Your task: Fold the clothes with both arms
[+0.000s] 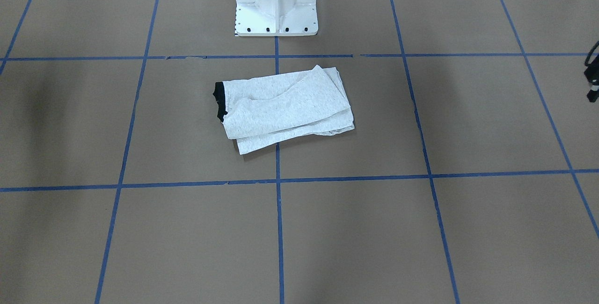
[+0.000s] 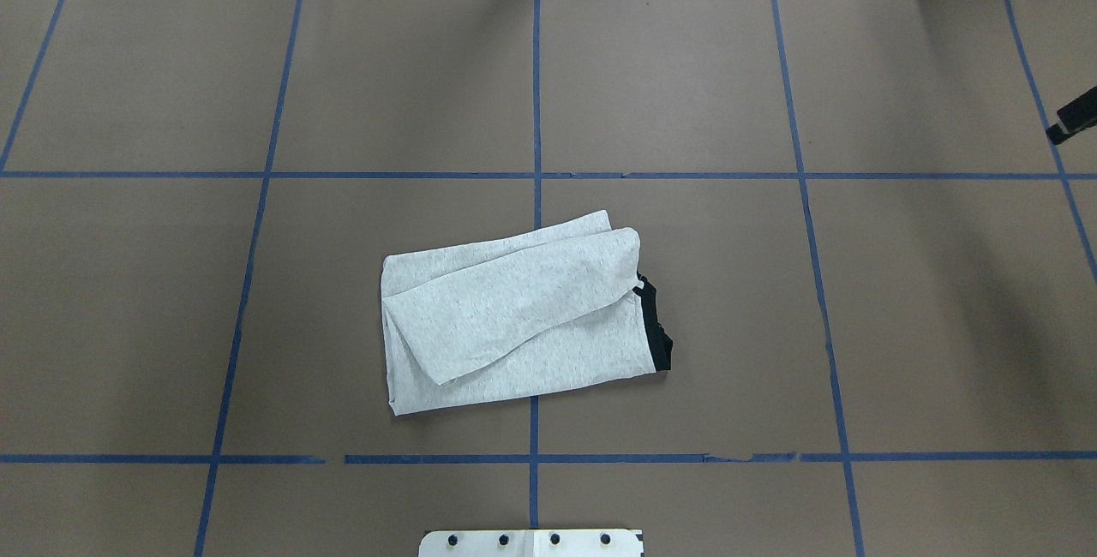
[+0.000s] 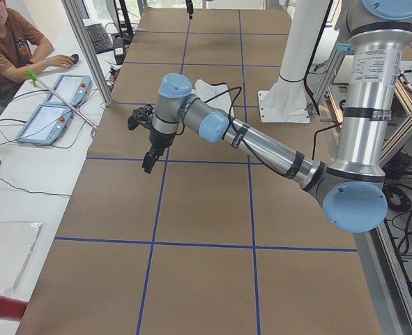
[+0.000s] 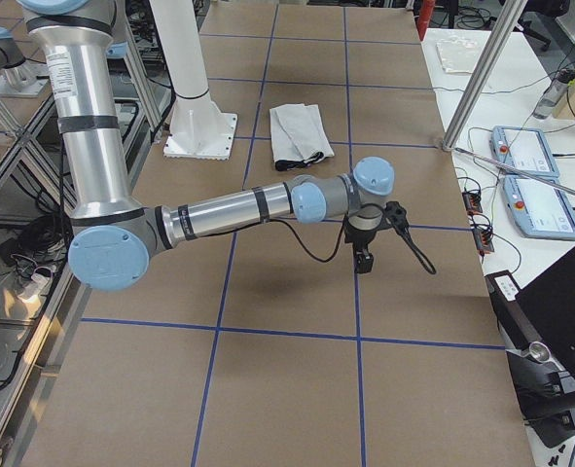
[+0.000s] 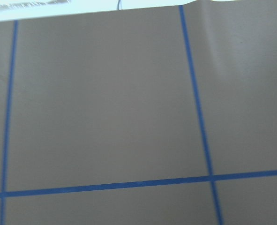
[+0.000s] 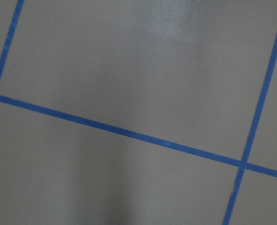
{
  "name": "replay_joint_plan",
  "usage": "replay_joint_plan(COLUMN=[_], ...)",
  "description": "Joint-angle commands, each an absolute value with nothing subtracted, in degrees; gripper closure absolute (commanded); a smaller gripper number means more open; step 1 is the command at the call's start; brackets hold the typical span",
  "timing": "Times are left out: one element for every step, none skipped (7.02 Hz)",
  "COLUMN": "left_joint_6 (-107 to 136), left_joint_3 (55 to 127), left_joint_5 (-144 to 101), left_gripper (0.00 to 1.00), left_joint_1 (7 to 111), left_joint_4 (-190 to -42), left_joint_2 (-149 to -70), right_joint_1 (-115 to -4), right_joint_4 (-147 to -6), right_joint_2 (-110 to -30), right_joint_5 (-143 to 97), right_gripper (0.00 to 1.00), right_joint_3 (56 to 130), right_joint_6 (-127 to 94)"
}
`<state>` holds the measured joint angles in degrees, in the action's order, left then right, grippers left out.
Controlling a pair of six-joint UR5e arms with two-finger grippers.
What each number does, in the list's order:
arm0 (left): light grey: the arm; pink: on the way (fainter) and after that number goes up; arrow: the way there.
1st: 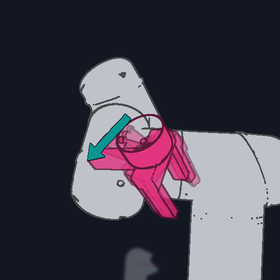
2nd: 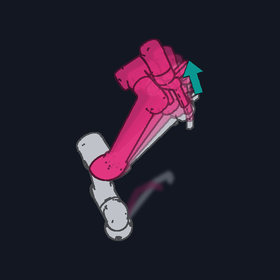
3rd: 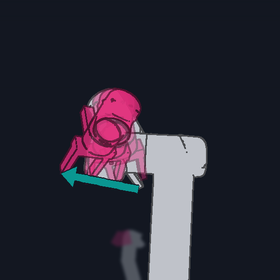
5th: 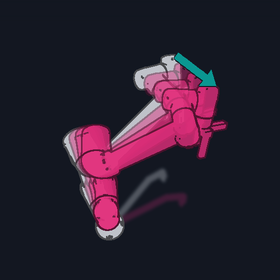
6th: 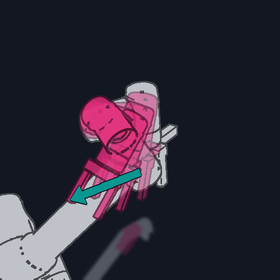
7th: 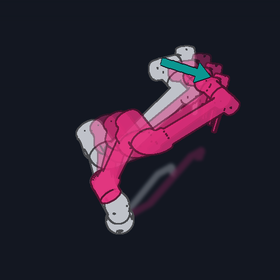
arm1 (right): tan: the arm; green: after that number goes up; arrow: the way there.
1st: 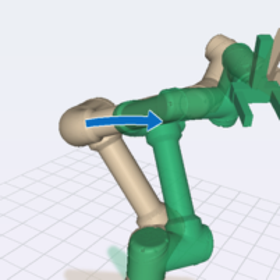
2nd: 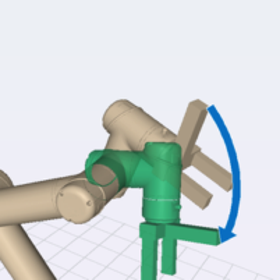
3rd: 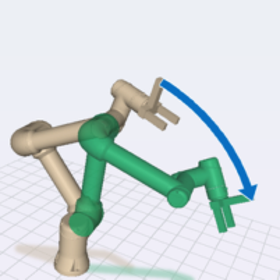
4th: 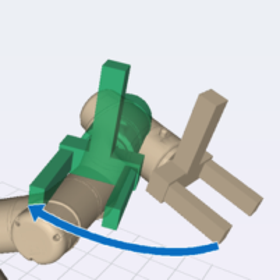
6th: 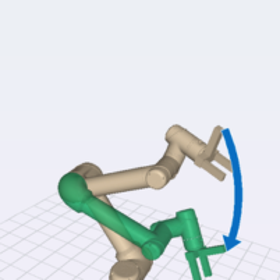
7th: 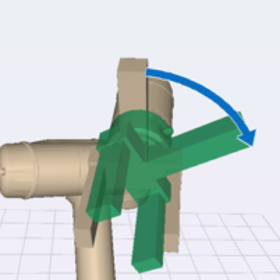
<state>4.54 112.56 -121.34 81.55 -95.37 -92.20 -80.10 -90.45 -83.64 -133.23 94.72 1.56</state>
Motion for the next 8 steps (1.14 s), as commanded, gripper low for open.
replay_joint_plan(left_joint_6=[-3.1, -3.0, -3.1, -3.6, -3.3, -3.3, -3.3, -3.4], left_joint_3=[112.0, 110.1, 109.3, 107.9, 107.0, 107.1, 107.5, 107.4], left_joint_5=[-123.1, -122.9, -122.6, -123.1, -123.1, -123.2, -123.3, -123.9], left_gripper=[0.01, 0.01, 0.01, 0.01, 0.01, 0.01, 0.01, 0.01], left_joint_1=[85.2, 85.2, 85.3, 85.3, 85.4, 85.4, 85.6, 86.9], left_joint_4=[-97.3, -101.6, -102.3, -103.4, -102.1, -98.7, -95.7, -93.9], left_joint_2=[-86.9, -86.7, -83.4, -81.1, -80.9, -80.7, -80.9, -81.0], right_joint_1=[-85.9, -87.1, -89.9, -90.9, -91.7, -92.6, -92.7, -92.6], right_joint_4=[-89.7, -89.7, -88.6, -88.1, -88.5, -89.5, -93.6, -100.6], right_joint_2=[-87.2, -88.1, -91.0, -93.4, -93.9, -94.1, -94.3, -94.5], right_joint_5=[-134.6, -134.2, -134.2, -134.5, -134.6, -134.6, -134.7, -134.6], right_gripper=[0.0, 0.0, 0.0, 0.0, 0.0, 0.0, 0.0, 0.0], right_joint_3=[92.3, 92.1, 92.2, 92.0, 92.5, 93.3, 96.5, 102.1], right_joint_6=[11.3, 11.1, 11.6, 10.2, 8.1, 5.3, 3.6, 0.0])
